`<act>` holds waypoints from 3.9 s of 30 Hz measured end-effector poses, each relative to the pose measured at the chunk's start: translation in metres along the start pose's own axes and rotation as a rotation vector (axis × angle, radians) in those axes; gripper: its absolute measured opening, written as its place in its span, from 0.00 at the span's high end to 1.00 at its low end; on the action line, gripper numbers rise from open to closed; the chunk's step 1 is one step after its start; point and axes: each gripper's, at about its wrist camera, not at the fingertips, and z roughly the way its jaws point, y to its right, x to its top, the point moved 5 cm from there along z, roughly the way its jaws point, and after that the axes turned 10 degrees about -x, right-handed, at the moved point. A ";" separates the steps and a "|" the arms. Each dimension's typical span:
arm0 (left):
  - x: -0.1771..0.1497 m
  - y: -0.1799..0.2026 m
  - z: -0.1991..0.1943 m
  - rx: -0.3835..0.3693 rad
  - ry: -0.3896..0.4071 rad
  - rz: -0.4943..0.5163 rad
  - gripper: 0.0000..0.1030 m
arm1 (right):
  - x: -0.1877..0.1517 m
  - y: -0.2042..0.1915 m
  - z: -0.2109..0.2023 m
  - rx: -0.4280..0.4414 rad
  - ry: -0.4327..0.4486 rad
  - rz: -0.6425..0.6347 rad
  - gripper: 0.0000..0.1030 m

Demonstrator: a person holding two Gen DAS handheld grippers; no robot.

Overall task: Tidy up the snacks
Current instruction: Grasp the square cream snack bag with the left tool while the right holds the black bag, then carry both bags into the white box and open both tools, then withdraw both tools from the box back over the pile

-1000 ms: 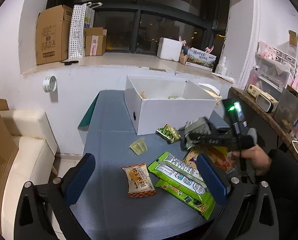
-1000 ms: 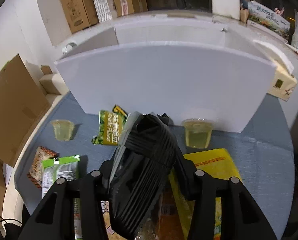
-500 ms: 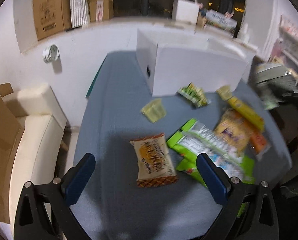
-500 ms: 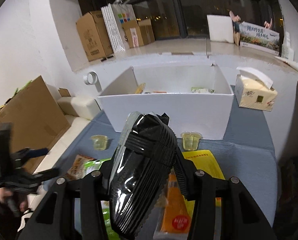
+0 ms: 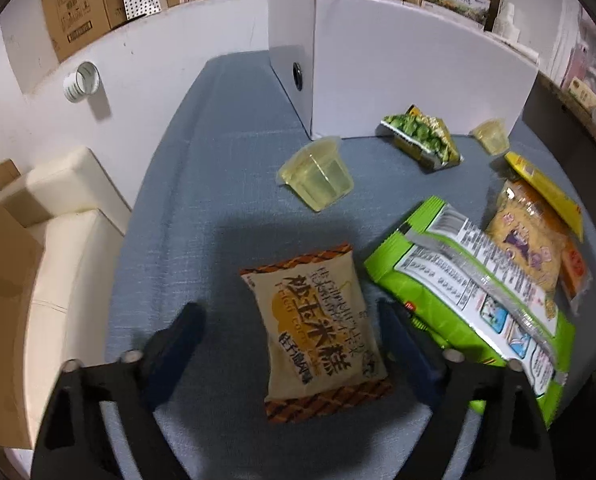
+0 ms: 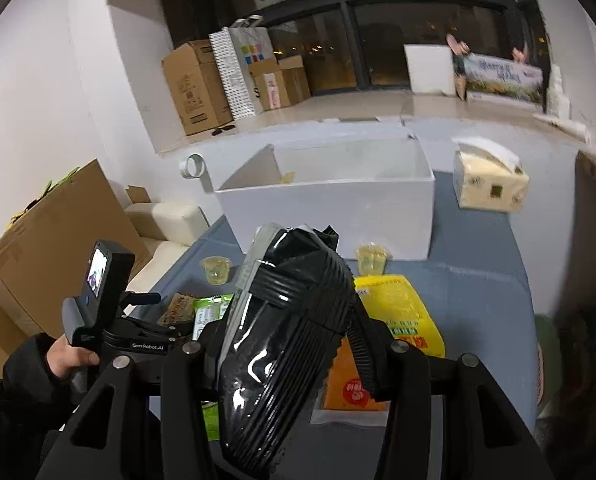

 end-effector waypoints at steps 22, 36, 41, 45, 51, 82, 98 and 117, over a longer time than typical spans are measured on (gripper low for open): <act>0.074 0.035 -0.143 -0.147 0.301 0.086 0.51 | 0.010 -0.005 -0.006 -0.010 0.030 -0.024 0.48; 0.224 0.071 -0.125 -0.156 0.306 0.174 0.51 | 0.143 0.012 0.022 -0.095 0.117 -0.057 0.48; 0.258 0.066 -0.064 -0.116 0.210 0.145 0.51 | 0.181 0.033 0.079 -0.187 0.051 -0.044 0.48; 0.265 0.057 -0.022 -0.078 0.157 0.122 0.49 | 0.188 0.045 0.119 -0.233 -0.012 -0.037 0.48; 0.258 0.037 -0.003 -0.107 0.150 0.051 0.00 | 0.178 0.059 0.155 -0.260 -0.113 -0.013 0.09; 0.085 0.087 -0.184 -0.162 0.323 0.290 0.00 | 0.038 0.023 -0.010 -0.050 0.012 -0.028 0.00; 0.036 0.067 -0.157 -0.212 0.297 0.160 0.00 | -0.025 0.066 0.089 -0.101 -0.228 -0.030 0.00; 0.035 0.062 -0.147 -0.196 0.273 0.146 0.00 | -0.027 0.069 0.124 -0.090 -0.294 -0.093 0.38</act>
